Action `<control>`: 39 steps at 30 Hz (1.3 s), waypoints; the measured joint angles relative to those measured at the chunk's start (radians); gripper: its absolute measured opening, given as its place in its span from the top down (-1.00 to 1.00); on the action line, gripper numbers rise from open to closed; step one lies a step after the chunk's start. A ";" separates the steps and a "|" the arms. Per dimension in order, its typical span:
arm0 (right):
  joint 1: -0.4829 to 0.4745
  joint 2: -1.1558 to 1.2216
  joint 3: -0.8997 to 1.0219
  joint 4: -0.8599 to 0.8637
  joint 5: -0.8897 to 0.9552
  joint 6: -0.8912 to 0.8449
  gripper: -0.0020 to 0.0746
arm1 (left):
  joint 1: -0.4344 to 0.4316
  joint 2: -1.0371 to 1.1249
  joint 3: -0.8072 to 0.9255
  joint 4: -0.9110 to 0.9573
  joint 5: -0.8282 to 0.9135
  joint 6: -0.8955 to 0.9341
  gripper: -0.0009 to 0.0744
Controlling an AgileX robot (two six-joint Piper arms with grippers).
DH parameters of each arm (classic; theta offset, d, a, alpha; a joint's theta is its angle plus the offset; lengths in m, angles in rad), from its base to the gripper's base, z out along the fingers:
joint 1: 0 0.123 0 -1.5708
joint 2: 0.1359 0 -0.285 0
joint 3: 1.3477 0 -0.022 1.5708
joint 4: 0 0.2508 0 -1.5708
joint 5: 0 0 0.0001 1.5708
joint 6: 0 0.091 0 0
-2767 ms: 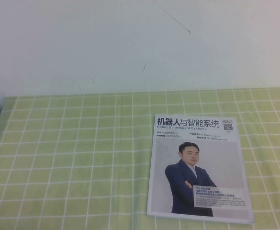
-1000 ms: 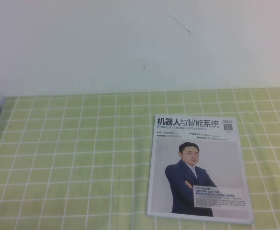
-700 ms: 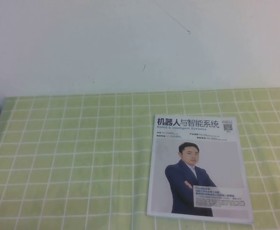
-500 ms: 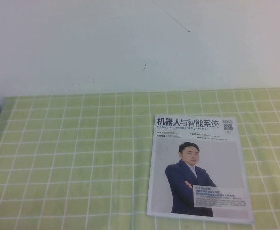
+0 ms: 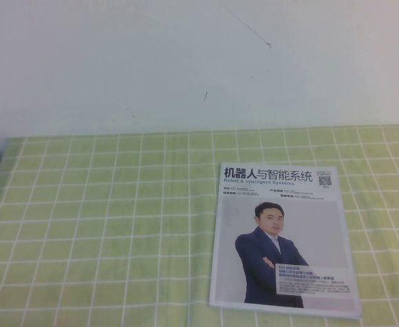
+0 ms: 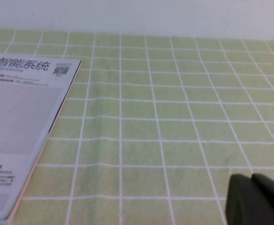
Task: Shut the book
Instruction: 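Close the open booklet and leave it lying on the table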
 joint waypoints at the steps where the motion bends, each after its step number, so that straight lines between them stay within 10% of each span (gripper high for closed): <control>1: 0.000 0.000 0.000 0.000 0.000 0.000 0.96 | 0.000 0.000 0.000 0.000 0.000 0.000 0.99; 39: 0.027 0.000 0.000 -0.002 -0.002 0.000 0.96 | 0.000 0.000 0.000 0.000 0.002 0.000 0.99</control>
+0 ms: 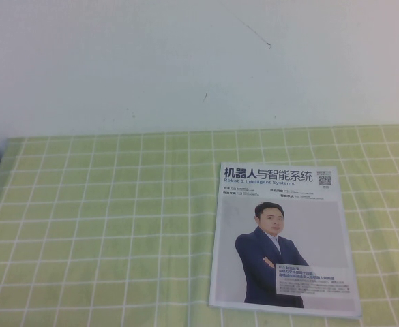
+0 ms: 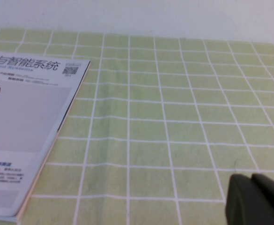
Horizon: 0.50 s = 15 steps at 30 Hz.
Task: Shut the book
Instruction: 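Close the open booklet and leave it lying on the table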
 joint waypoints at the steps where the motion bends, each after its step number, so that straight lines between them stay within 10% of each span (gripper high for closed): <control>1: 0.000 0.000 0.000 0.000 0.000 0.000 0.96 | 0.000 0.000 0.000 0.000 0.000 0.000 0.99; 15: 0.019 0.000 0.000 0.000 0.000 0.000 0.96 | 0.000 0.000 0.000 0.000 0.000 0.000 0.99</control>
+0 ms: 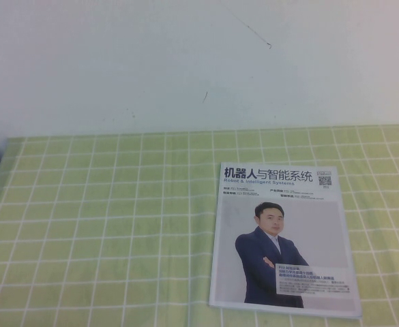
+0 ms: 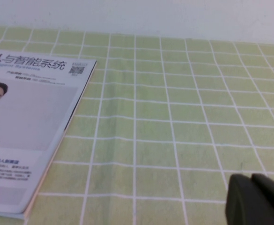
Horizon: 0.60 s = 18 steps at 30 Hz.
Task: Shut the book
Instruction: 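Close the open booklet and leave it lying on the table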
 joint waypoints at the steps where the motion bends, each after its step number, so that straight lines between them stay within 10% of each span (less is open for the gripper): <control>1: 0.003 0.000 0.000 0.000 0.000 0.000 0.96 | 0.000 0.000 0.000 0.000 0.000 0.000 0.99; 18: 0.010 0.000 0.000 -0.002 -0.001 0.000 0.96 | 0.000 0.000 0.000 0.000 0.000 0.000 0.99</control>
